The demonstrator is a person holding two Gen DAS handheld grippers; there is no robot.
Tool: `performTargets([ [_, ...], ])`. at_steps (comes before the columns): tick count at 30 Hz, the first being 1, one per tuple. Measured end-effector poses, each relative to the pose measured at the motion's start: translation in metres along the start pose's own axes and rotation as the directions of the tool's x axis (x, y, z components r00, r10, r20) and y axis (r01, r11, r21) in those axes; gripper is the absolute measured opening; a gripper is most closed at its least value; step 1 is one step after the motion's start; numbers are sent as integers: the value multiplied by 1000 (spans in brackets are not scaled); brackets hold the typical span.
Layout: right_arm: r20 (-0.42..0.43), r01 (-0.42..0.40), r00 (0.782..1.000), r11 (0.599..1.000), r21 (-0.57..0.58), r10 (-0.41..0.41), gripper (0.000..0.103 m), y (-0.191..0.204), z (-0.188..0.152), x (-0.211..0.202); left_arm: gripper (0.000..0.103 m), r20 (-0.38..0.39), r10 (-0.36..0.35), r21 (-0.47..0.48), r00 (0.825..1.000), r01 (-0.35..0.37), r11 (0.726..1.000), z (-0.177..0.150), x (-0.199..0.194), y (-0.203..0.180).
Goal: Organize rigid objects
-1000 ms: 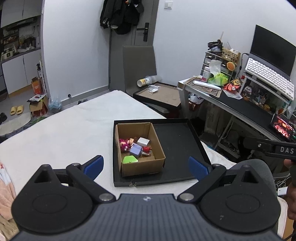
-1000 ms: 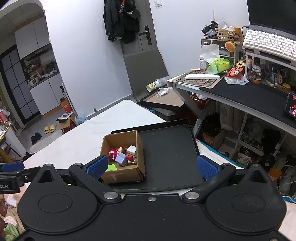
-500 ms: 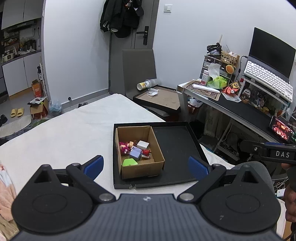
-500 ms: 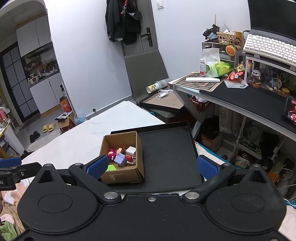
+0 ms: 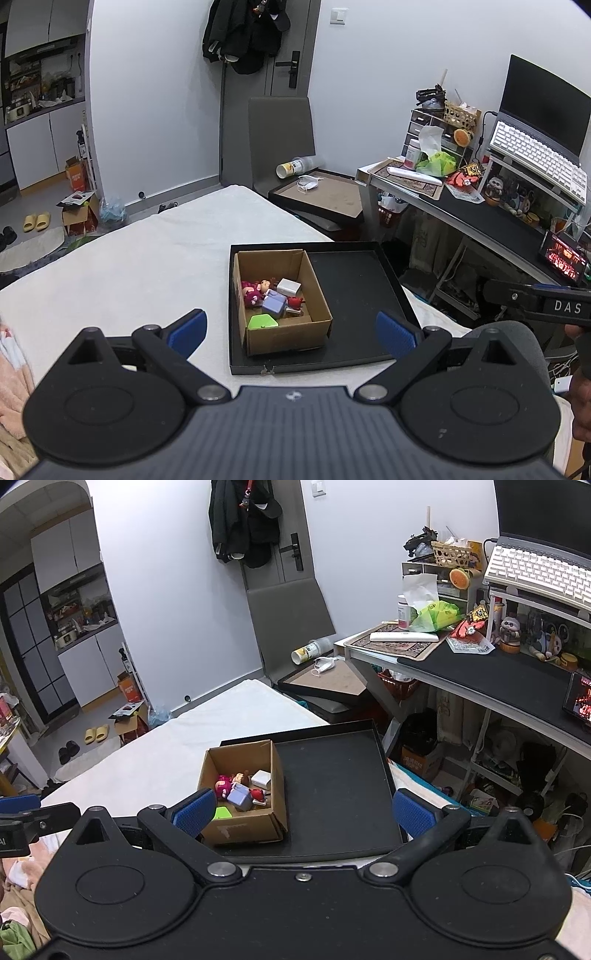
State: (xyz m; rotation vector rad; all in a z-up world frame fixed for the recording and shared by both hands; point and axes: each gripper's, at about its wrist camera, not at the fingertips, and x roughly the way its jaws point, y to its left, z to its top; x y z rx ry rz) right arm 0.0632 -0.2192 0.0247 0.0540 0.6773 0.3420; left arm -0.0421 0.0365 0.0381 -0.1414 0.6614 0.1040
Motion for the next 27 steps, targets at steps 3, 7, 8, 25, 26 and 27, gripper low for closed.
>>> performTargets([
  [3, -4, 1, 1000, 1000, -2, -1, 103, 0, 0, 0, 98, 0, 0, 1, 1000, 0, 1000, 0, 0, 0],
  [7, -9, 9, 1000, 1000, -16, -9, 103, 2, -2, 2, 98, -4, 6, 4, 1000, -6, 1000, -2, -1, 0],
  [8, -11, 10, 1000, 1000, -15, -10, 103, 2, -2, 2, 97, -3, 5, 4, 1000, -5, 1000, -2, -1, 0],
  [25, -16, 9, 1000, 1000, -13, -9, 103, 1, -5, 3, 97, 1, 14, 19, 1000, -14, 1000, -7, -2, -4],
  [26, -18, 10, 1000, 1000, -13, -10, 103, 1, -5, 3, 97, 1, 10, 20, 1000, -10, 1000, -7, -2, -4],
  [27, -19, 10, 1000, 1000, -14, -11, 103, 0, -5, 4, 97, 1, 8, 21, 1000, -9, 1000, -7, -1, -4],
])
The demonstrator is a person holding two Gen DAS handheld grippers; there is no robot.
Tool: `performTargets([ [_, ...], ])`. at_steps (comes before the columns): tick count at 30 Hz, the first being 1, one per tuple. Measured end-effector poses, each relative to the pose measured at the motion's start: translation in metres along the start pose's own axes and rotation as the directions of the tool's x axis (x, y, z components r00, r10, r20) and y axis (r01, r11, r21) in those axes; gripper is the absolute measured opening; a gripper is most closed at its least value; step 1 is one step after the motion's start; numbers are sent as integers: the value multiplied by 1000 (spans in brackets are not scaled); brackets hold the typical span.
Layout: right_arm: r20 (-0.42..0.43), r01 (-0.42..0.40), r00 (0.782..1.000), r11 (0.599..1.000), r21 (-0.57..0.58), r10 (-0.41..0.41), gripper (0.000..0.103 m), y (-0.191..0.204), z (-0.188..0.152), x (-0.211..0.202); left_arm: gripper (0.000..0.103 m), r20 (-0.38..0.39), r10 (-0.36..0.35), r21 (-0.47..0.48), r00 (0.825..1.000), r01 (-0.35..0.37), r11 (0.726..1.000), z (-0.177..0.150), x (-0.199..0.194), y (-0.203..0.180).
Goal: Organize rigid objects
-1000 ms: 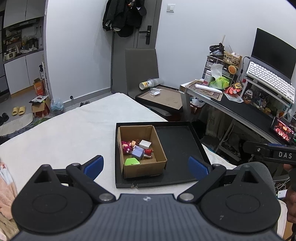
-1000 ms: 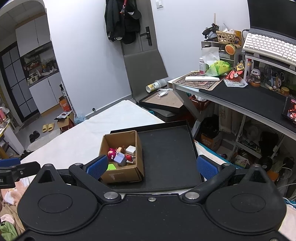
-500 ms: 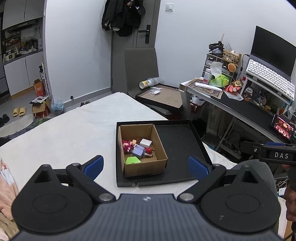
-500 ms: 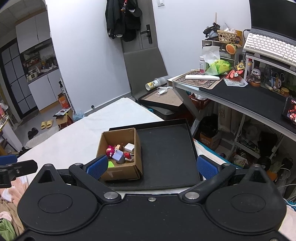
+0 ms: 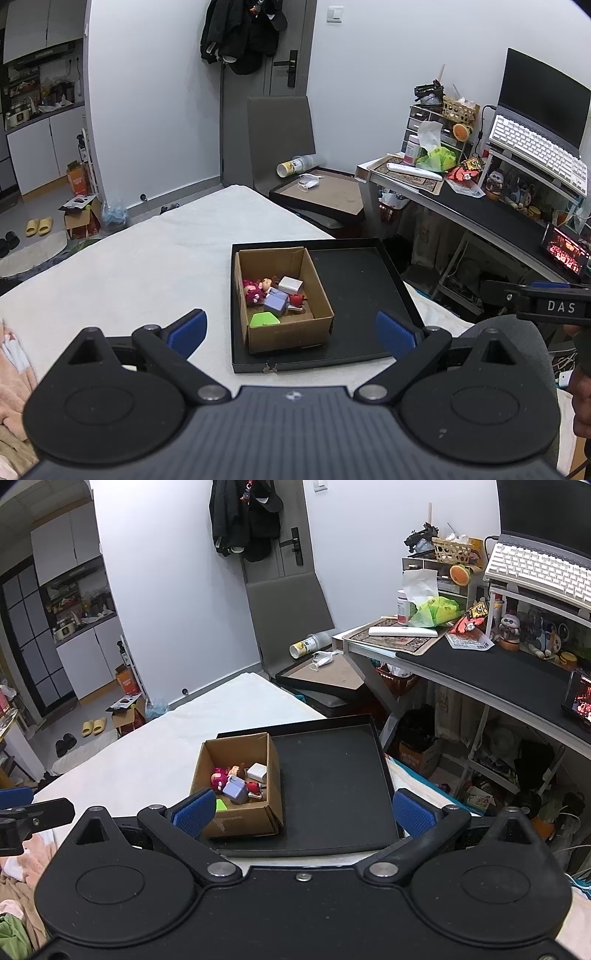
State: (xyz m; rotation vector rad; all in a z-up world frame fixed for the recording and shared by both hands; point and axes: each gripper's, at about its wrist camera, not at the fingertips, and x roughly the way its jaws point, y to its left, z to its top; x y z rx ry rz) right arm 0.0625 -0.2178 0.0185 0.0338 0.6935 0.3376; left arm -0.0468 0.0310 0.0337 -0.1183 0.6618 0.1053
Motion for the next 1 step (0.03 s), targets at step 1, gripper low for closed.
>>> performTargets([
  [1, -1, 1, 1000, 1000, -1, -1, 103, 0, -1, 0, 97, -1, -1, 2, 1000, 1, 1000, 0, 1, -1],
])
